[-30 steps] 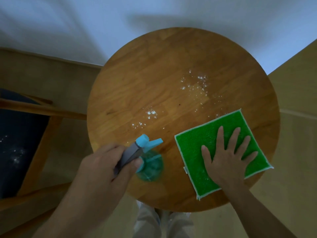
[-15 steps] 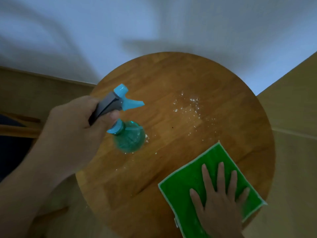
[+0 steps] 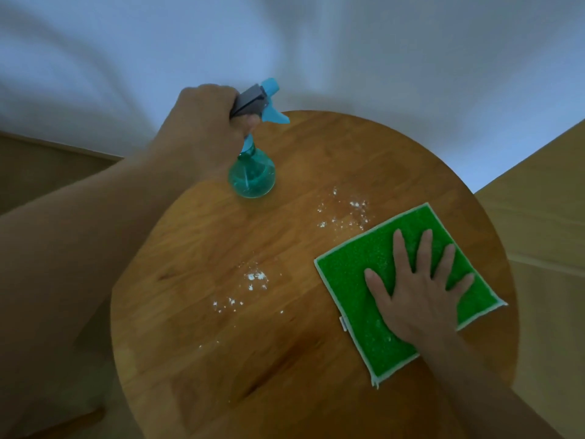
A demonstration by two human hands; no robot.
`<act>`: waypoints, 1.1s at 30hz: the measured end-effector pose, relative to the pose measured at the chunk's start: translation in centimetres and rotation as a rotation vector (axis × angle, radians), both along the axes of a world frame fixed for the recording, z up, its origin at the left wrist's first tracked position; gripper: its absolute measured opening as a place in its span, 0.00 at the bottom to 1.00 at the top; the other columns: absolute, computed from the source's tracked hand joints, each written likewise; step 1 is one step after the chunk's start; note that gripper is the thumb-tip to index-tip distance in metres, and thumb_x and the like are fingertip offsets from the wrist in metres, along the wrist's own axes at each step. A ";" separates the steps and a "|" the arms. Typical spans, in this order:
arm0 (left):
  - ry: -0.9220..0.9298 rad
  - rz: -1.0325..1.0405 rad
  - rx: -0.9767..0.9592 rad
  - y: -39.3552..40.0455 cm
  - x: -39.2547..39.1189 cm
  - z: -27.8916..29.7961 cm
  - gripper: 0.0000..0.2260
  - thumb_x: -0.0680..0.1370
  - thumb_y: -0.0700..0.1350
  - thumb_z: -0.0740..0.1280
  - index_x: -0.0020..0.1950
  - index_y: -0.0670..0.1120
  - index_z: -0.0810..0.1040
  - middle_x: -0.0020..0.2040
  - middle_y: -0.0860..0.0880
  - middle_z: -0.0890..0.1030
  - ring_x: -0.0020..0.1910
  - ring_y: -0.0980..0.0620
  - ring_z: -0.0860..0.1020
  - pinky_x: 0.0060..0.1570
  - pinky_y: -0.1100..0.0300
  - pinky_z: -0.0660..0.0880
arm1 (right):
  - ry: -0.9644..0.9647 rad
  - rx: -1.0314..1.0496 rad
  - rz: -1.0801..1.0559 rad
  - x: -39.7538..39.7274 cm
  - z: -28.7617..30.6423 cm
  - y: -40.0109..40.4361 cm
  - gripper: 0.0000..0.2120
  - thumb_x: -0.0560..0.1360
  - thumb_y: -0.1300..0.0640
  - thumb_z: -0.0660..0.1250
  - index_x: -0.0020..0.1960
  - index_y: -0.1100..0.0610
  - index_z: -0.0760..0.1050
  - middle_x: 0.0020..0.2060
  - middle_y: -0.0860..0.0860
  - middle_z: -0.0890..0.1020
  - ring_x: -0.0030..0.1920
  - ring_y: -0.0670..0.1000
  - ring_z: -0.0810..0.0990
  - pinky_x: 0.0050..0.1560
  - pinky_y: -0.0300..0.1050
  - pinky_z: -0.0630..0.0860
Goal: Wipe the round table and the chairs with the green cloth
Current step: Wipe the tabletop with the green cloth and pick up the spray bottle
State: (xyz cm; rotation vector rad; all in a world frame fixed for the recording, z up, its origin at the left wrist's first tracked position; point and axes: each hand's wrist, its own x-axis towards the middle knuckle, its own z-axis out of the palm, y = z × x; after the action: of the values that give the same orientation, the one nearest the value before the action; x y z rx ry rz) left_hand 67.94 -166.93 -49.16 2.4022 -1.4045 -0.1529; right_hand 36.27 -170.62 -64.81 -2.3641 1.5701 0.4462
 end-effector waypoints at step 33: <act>0.395 0.194 -0.080 -2.8 2.8 -7.8 0.23 0.77 0.56 0.65 0.70 0.50 0.68 0.57 0.52 0.76 0.56 0.51 0.75 0.52 0.59 0.71 | -0.067 -0.064 0.238 8.9 -0.6 -4.6 0.40 0.65 0.21 0.28 0.72 0.37 0.27 0.77 0.50 0.33 0.75 0.63 0.34 0.67 0.74 0.37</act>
State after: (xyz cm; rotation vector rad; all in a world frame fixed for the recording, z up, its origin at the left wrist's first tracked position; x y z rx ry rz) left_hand 70.71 -169.73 -56.99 2.2672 -0.9771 -0.4819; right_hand 45.13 -175.17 -65.43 -2.5982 1.2985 0.3647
